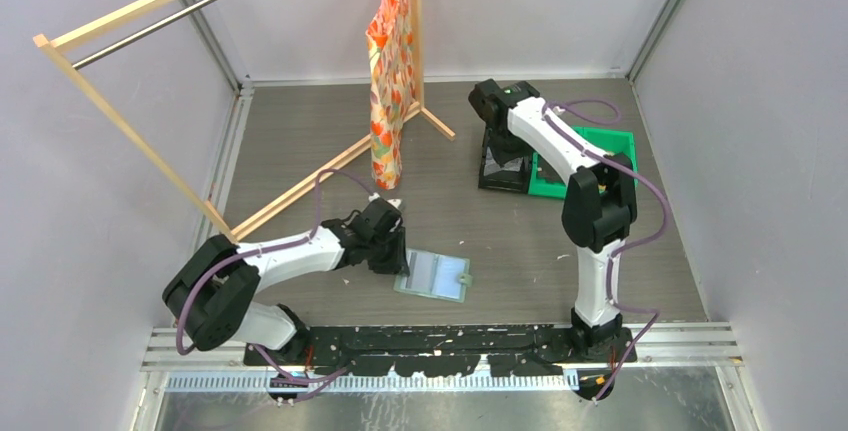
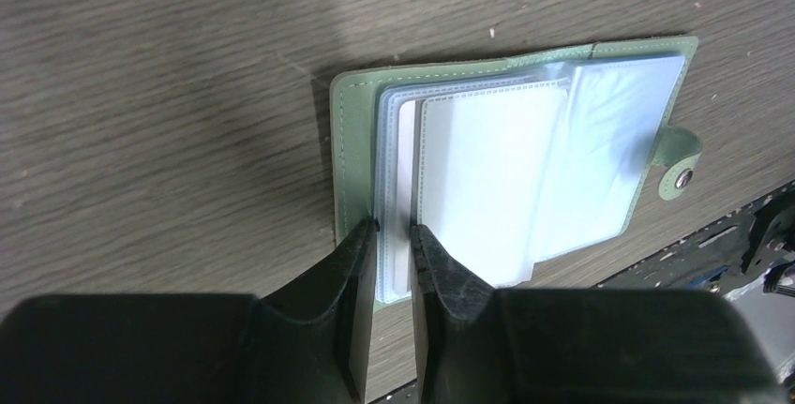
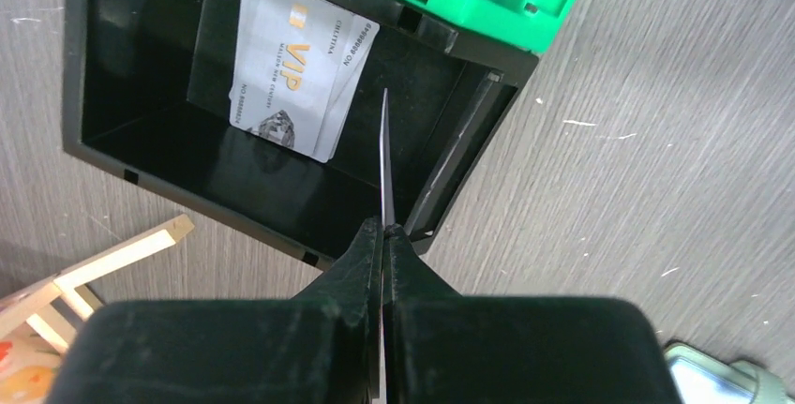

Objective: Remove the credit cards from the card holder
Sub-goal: Place the credit card in the storage box.

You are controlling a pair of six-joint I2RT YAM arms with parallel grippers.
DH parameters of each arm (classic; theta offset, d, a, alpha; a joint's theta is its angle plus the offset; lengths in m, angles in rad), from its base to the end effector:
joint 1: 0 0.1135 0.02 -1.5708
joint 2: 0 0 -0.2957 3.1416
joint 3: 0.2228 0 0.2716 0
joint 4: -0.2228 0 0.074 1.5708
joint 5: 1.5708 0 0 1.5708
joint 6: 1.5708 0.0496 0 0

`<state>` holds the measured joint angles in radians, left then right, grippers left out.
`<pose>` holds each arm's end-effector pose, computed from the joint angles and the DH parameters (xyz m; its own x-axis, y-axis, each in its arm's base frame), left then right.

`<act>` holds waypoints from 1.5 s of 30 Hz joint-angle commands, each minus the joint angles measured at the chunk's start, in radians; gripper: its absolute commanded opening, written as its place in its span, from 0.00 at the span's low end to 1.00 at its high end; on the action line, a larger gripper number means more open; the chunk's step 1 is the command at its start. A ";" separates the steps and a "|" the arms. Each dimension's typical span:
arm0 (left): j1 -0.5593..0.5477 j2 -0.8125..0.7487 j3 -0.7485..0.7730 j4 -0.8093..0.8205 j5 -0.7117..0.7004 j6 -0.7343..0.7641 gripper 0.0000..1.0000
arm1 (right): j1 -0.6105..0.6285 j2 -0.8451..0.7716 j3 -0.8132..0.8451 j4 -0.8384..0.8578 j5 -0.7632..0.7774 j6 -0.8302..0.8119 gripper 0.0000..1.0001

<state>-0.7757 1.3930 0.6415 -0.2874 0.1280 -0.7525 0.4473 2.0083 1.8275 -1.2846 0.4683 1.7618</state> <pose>0.1845 -0.1899 0.1614 -0.9554 -0.0124 -0.2950 0.1202 0.8963 -0.4269 0.3966 0.1654 0.2751 -0.1667 0.8917 -0.4207 0.9455 0.2657 0.1885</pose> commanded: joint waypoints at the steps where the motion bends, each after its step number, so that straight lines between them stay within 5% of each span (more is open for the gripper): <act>1: 0.006 -0.032 -0.027 -0.085 -0.047 0.013 0.22 | -0.014 0.052 0.068 0.002 -0.040 0.108 0.01; 10: 0.006 -0.101 -0.035 -0.142 -0.086 0.015 0.23 | -0.050 0.206 0.239 -0.129 -0.091 0.191 0.01; 25: 0.006 -0.162 -0.050 -0.178 -0.112 0.021 0.23 | -0.097 0.301 0.293 -0.155 -0.126 0.256 0.01; 34: 0.006 -0.224 -0.080 -0.217 -0.121 0.012 0.23 | -0.115 0.327 0.317 -0.097 -0.100 0.258 0.26; 45: 0.006 -0.266 -0.099 -0.231 -0.120 0.000 0.24 | -0.120 0.352 0.453 -0.039 -0.046 0.173 0.40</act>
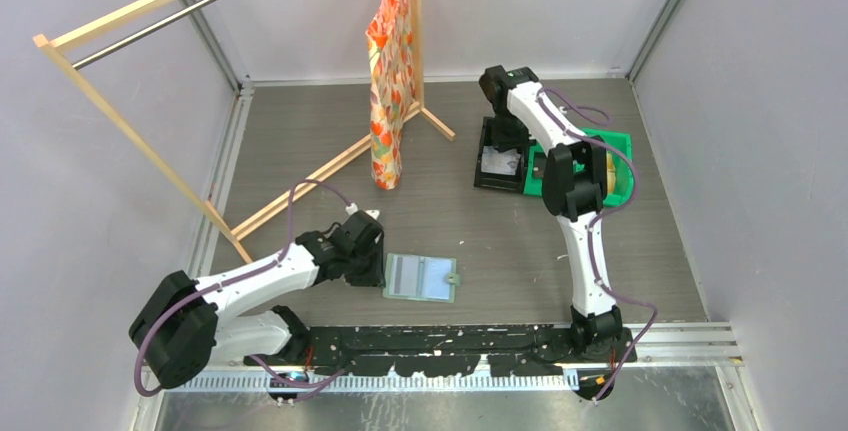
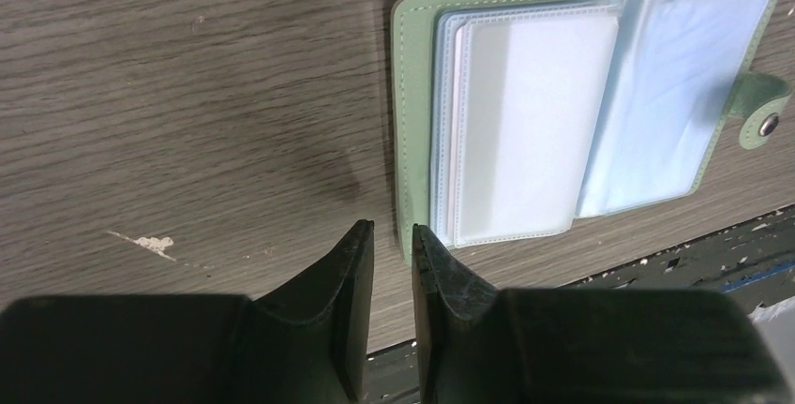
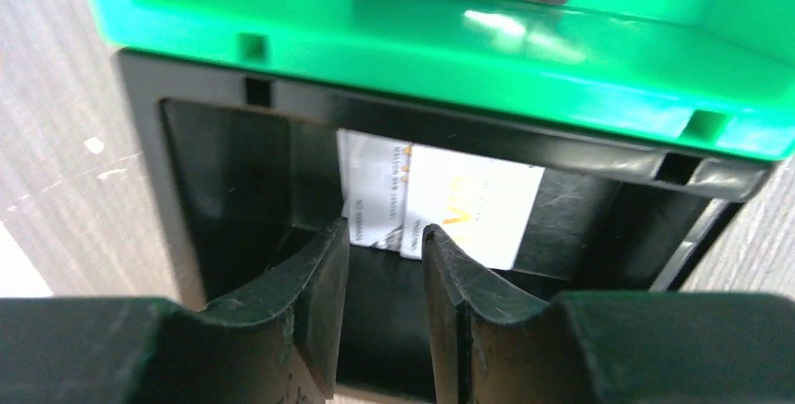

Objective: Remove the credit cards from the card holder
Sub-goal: Place the credit card in the storage box, then remove the credit card from the card holder.

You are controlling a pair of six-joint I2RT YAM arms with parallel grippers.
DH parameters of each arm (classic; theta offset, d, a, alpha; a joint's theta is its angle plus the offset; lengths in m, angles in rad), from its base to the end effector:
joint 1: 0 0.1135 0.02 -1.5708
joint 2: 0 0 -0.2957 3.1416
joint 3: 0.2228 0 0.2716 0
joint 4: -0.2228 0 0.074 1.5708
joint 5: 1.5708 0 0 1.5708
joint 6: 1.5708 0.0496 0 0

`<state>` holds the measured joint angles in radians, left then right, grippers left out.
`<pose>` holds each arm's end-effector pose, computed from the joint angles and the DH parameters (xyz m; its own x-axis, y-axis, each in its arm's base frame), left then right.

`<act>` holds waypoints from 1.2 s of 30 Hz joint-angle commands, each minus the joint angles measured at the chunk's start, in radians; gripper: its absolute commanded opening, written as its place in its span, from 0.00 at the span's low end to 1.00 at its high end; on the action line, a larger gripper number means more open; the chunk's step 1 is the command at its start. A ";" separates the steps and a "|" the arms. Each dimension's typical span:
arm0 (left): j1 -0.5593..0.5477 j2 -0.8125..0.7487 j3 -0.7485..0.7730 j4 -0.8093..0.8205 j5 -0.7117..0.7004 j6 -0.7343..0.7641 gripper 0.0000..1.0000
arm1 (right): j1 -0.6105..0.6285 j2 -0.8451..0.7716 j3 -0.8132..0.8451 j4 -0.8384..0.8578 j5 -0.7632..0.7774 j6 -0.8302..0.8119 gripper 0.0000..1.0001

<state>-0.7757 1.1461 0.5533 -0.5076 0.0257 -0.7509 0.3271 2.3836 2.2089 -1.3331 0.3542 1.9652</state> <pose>0.1472 -0.1461 0.1746 -0.9485 -0.0251 -0.3157 0.0836 0.9417 -0.3260 0.4919 0.1487 0.2096 0.1040 0.9497 -0.2954 0.9804 -0.0480 0.1911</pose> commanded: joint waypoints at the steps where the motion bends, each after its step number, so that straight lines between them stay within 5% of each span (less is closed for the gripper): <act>1: 0.006 -0.019 -0.009 -0.012 -0.018 -0.002 0.24 | -0.001 -0.033 0.076 0.013 0.076 -0.044 0.41; 10: 0.006 -0.050 0.050 -0.052 -0.068 0.001 0.27 | 0.038 -0.295 -0.142 0.215 0.183 -0.399 0.44; 16: 0.007 -0.081 0.097 -0.024 -0.033 -0.014 0.28 | 0.139 -0.657 -0.664 0.732 0.139 -0.883 0.48; 22: 0.011 0.015 0.105 0.083 0.020 -0.031 0.31 | 0.310 -0.885 -1.055 1.045 -0.114 -1.111 0.50; 30: 0.124 0.024 0.049 0.097 0.057 -0.016 0.31 | 0.649 -0.864 -1.309 1.232 -0.225 -1.015 0.45; 36: 0.140 -0.003 0.002 0.124 0.141 -0.019 0.34 | 0.687 -0.821 -1.363 1.282 -0.242 -0.957 0.32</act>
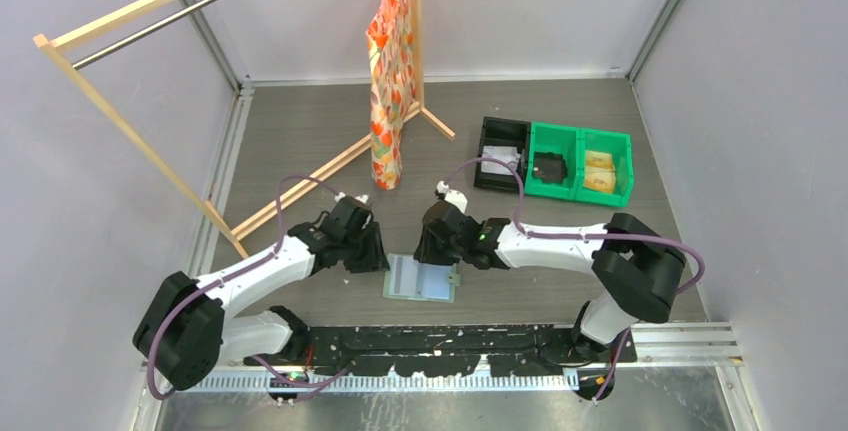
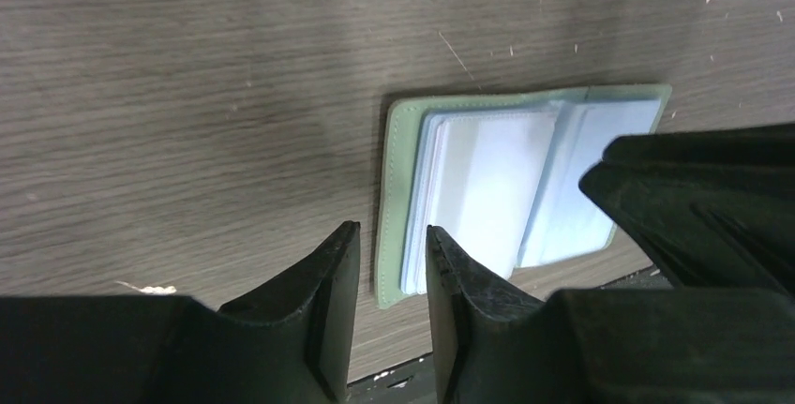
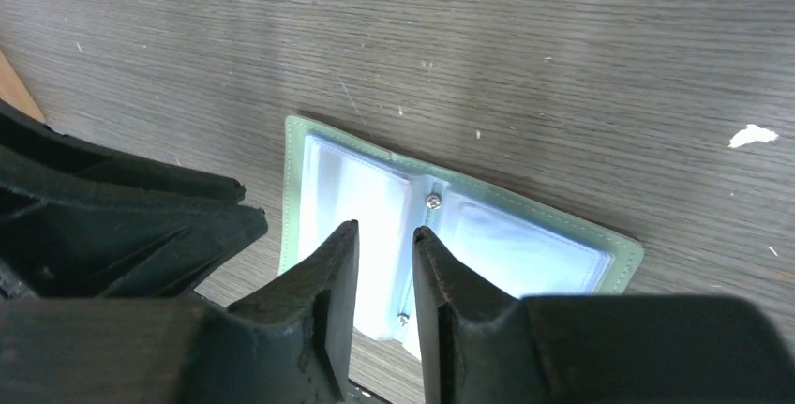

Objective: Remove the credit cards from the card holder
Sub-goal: Remove the credit card from the card holder.

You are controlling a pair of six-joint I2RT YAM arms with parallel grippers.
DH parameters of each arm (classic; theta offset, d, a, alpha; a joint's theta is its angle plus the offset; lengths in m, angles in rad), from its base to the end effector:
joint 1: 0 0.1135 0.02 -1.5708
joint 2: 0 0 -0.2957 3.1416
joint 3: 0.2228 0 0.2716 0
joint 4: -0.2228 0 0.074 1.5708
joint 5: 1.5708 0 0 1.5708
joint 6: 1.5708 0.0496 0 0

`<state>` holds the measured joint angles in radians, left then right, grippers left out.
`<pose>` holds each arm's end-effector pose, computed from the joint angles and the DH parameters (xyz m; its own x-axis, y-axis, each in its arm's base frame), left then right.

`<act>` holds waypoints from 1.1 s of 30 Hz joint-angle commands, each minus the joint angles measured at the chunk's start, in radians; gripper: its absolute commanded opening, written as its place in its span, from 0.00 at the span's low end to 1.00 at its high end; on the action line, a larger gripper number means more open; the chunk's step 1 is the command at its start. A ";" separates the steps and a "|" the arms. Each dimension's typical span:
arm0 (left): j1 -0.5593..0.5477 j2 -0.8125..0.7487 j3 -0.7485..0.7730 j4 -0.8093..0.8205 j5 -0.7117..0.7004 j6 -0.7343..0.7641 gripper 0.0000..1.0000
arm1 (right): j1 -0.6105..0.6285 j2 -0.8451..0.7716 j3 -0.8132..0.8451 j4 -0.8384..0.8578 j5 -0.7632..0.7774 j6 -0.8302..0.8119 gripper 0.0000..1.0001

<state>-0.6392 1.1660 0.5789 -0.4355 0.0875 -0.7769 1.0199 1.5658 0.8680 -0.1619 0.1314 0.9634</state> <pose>0.1753 -0.1357 0.1832 -0.9307 -0.1784 -0.3193 -0.0304 0.9077 -0.4185 0.1837 0.2867 0.1917 -0.8832 0.1175 -0.4540 -0.1309 0.8679 0.4793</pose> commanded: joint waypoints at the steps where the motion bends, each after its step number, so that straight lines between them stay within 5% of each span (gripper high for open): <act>1: 0.005 -0.023 -0.034 0.059 0.090 0.005 0.35 | -0.006 -0.002 -0.028 0.111 -0.019 0.049 0.30; 12: 0.064 -0.012 -0.147 0.193 0.196 -0.036 0.47 | -0.006 -0.001 -0.178 0.201 -0.037 0.149 0.17; 17: 0.104 -0.014 -0.234 0.390 0.323 -0.107 0.48 | -0.005 0.012 -0.207 0.195 -0.024 0.153 0.12; 33: 0.121 -0.064 -0.274 0.544 0.415 -0.198 0.34 | -0.005 0.080 -0.245 0.253 -0.041 0.176 0.10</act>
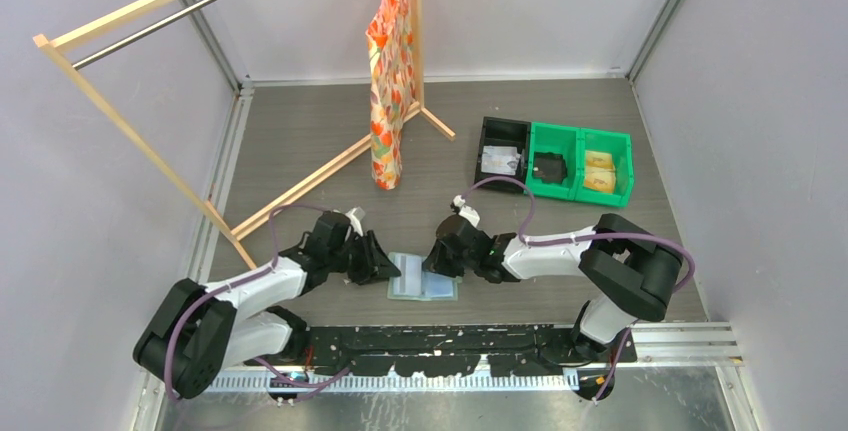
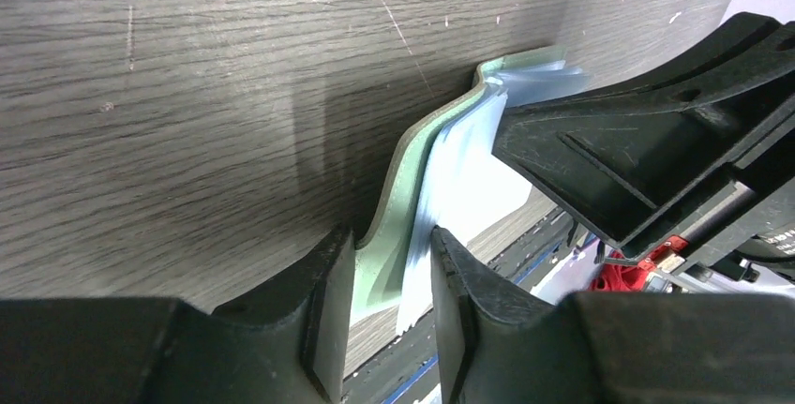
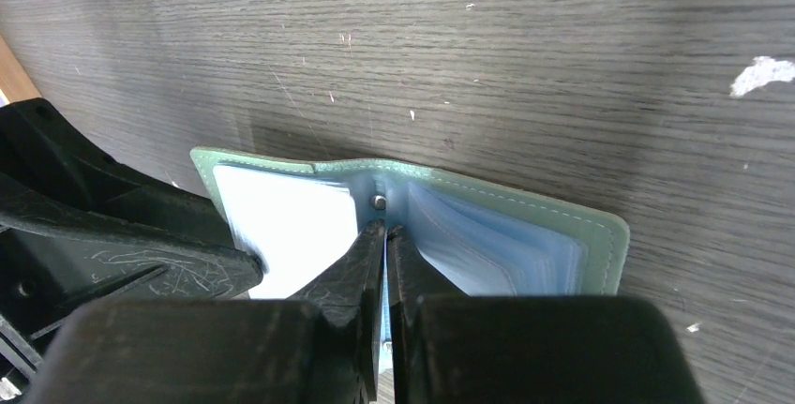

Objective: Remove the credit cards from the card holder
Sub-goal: Remove the credit card from the card holder.

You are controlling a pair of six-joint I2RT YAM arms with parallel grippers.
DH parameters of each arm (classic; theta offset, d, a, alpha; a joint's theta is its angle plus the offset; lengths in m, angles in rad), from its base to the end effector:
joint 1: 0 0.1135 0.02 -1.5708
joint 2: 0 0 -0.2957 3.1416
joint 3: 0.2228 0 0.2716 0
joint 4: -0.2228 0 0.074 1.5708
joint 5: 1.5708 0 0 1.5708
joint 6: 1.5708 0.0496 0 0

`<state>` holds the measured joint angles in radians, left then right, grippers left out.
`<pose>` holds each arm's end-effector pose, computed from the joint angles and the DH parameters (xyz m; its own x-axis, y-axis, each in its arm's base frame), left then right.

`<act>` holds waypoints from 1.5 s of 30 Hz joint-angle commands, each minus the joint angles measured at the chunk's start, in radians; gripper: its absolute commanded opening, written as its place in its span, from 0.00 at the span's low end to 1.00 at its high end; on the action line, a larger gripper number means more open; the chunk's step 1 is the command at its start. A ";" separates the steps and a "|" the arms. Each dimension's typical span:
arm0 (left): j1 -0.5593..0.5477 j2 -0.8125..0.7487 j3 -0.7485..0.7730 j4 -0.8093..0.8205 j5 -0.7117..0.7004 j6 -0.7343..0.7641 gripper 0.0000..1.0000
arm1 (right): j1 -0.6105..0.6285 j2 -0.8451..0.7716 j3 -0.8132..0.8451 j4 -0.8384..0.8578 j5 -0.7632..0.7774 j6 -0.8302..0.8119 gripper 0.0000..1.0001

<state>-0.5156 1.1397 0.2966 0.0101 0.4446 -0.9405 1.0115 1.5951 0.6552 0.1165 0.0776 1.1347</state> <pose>0.1612 -0.1159 0.1364 -0.9424 -0.3042 -0.1394 -0.1094 0.6736 -0.7310 0.1708 0.2656 0.1401 -0.9050 0.2574 -0.3387 0.0076 0.8058 0.5921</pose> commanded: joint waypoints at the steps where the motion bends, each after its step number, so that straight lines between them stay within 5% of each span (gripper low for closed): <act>1: -0.003 -0.042 0.009 0.100 0.059 -0.037 0.30 | 0.003 0.051 -0.034 -0.026 0.013 0.003 0.10; 9: -0.003 -0.046 0.004 0.165 0.097 -0.085 0.01 | 0.003 0.054 -0.031 -0.034 0.009 0.009 0.10; 17: -0.003 -0.074 0.059 0.020 0.045 -0.032 0.00 | 0.003 -0.097 -0.052 -0.155 0.047 -0.007 0.22; 26: -0.003 -0.088 0.146 -0.143 -0.006 0.044 0.02 | 0.004 -0.239 -0.040 -0.206 0.046 -0.025 0.32; 32: -0.003 -0.049 0.159 -0.143 0.018 0.059 0.27 | 0.005 -0.210 -0.013 -0.137 0.009 -0.033 0.37; 37: -0.003 -0.056 0.168 -0.157 0.007 0.064 0.30 | 0.016 -0.166 0.016 -0.120 -0.014 -0.046 0.44; 45: -0.003 -0.052 0.161 -0.140 0.008 0.053 0.01 | 0.053 -0.109 0.107 -0.160 0.009 -0.106 0.46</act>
<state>-0.5194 1.0889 0.4248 -0.1444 0.4458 -0.8902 1.0424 1.4715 0.6865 -0.0452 0.0685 1.0756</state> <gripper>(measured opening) 0.068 0.458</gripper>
